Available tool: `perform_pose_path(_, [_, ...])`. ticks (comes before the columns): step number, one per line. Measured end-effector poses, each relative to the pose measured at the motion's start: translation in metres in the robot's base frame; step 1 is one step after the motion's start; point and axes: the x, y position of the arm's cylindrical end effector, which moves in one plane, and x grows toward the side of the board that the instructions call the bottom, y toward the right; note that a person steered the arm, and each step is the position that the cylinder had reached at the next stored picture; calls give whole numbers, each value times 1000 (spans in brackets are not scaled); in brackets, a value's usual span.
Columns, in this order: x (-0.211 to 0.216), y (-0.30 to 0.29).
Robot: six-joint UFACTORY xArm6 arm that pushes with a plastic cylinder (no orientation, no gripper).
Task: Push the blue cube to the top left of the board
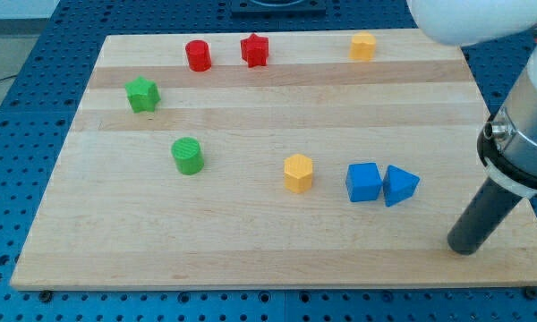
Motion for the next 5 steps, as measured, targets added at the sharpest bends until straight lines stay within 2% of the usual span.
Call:
perform_pose_path(2, [-4, 6])
perform_pose_path(4, [-93, 20])
perform_pose_path(5, [-92, 13])
